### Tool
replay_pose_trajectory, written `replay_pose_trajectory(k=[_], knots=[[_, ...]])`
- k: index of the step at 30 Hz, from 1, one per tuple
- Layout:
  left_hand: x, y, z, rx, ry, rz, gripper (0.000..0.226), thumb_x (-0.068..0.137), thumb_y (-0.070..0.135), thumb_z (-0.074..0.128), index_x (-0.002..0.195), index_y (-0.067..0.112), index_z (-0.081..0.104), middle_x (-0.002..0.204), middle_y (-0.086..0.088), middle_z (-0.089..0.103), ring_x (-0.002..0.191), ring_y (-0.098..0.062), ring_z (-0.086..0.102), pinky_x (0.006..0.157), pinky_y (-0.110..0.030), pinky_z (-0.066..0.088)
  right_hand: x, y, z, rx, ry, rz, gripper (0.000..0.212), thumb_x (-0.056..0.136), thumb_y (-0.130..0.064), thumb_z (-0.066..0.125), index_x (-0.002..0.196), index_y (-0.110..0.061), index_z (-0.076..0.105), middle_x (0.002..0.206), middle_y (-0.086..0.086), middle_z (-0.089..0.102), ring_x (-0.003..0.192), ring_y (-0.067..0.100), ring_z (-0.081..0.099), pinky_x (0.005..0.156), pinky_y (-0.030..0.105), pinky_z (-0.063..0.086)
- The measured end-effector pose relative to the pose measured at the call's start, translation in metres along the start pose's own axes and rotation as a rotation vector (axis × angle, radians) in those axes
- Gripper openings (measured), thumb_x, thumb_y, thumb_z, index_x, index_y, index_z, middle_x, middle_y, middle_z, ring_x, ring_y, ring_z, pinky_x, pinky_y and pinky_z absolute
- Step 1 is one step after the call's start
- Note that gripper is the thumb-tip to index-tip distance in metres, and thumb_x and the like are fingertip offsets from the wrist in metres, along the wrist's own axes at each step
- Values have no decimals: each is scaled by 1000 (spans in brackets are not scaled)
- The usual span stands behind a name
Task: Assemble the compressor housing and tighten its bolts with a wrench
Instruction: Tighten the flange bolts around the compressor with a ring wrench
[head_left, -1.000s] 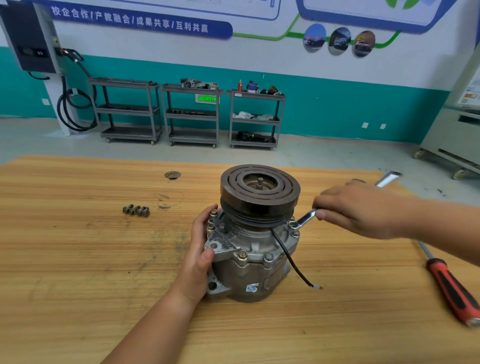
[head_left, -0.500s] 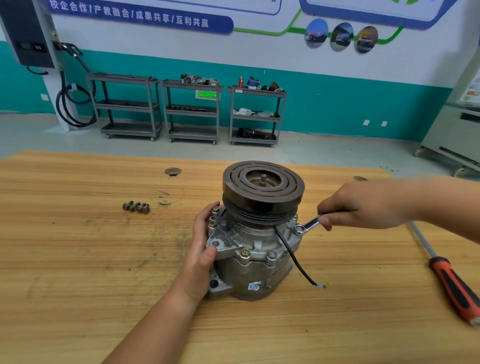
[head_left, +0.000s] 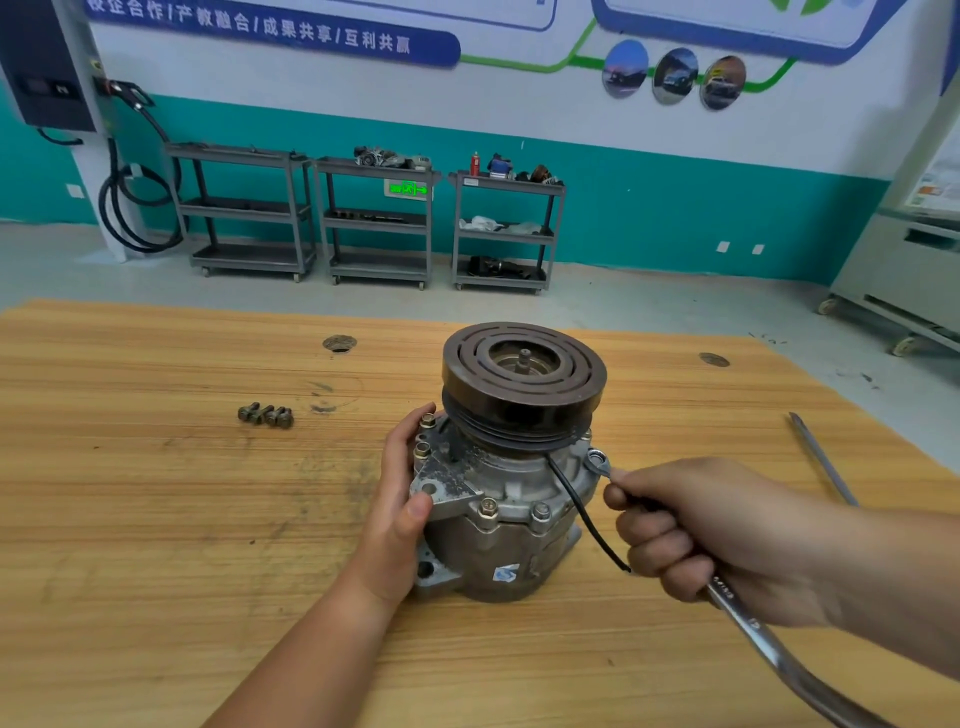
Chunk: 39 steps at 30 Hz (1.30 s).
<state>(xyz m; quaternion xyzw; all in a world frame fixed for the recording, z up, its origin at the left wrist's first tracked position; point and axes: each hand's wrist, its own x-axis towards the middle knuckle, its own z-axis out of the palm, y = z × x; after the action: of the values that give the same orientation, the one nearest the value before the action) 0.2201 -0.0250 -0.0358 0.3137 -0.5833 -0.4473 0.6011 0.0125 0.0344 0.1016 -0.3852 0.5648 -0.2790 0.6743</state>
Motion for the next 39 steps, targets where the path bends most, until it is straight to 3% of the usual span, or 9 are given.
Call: replay_pose_trajectory(k=[4, 7, 10, 13, 17, 21, 28, 33, 39], knots=[[0, -1, -3, 11, -3, -2, 86, 59, 83, 62, 133, 44, 41, 142, -6, 46, 132, -25, 44, 109, -53, 35, -12, 0, -17, -330, 64, -66, 13, 97, -14, 46, 90, -7, 54, 50, -2, 42, 40, 10, 37, 33, 18, 28], [1, -3, -3, 12, -10, -3, 84, 58, 83, 63, 131, 46, 43, 139, 1, 49, 131, -23, 46, 105, -44, 40, -17, -11, -39, -861, 137, -183, 20, 96, -29, 47, 99, -30, 66, 48, -8, 48, 45, 8, 47, 43, 22, 40], [1, -3, -3, 0, -13, -15, 86, 57, 83, 64, 132, 45, 42, 135, 10, 53, 129, -19, 48, 100, -30, 44, -14, -26, -57, -1384, 215, -302, 30, 89, -54, 31, 106, -51, 56, 54, -13, 56, 52, 2, 50, 57, 23, 43], [1, -1, -2, -4, -15, -22, 95, 58, 82, 64, 135, 36, 37, 135, 9, 54, 129, -19, 48, 98, -28, 45, -2, -34, -68, -1734, 219, -424, 51, 74, -67, 9, 96, -46, 50, 57, -10, 51, 55, 5, 46, 59, 25, 42], [2, 0, -1, 3, -25, -15, 98, 58, 82, 64, 136, 30, 35, 136, 5, 52, 129, -18, 48, 98, -27, 44, 14, -43, -71, -1829, 131, -556, 53, 73, -70, 7, 70, -29, 41, 58, -4, 45, 55, 9, 42, 54, 22, 35], [2, -1, -1, 15, -16, -8, 95, 59, 83, 62, 136, 33, 35, 139, -2, 48, 130, -19, 47, 101, -30, 43, 27, -57, -71, -1952, 115, -634, 58, 72, -73, 2, 63, -28, 37, 60, -6, 44, 54, 8, 39, 50, 19, 26], [2, -1, -2, 32, -17, -2, 96, 60, 83, 61, 136, 32, 33, 140, -3, 48, 130, -21, 47, 105, -37, 40, 51, -70, -63, -2044, -45, -690, 57, 74, -74, 1, 72, -31, 38, 73, -8, 49, 68, 9, 47, 69, 30, 42], [2, -3, -3, 37, -23, 1, 88, 62, 83, 60, 136, 41, 36, 139, 4, 51, 131, -21, 46, 106, -41, 39, 58, -79, -54, -2083, -90, -751, 81, 74, -74, 0, 109, -22, 52, 101, -5, 55, 94, 13, 51, 90, 31, 41], [1, -3, -3, 8, -21, -17, 82, 63, 81, 63, 134, 47, 40, 145, -10, 43, 134, -29, 42, 110, -60, 30, 51, -67, -56, -2123, -5, -556, 67, 63, -80, 3, 79, -29, 44, 72, -8, 52, 64, 7, 49, 63, 27, 43]])
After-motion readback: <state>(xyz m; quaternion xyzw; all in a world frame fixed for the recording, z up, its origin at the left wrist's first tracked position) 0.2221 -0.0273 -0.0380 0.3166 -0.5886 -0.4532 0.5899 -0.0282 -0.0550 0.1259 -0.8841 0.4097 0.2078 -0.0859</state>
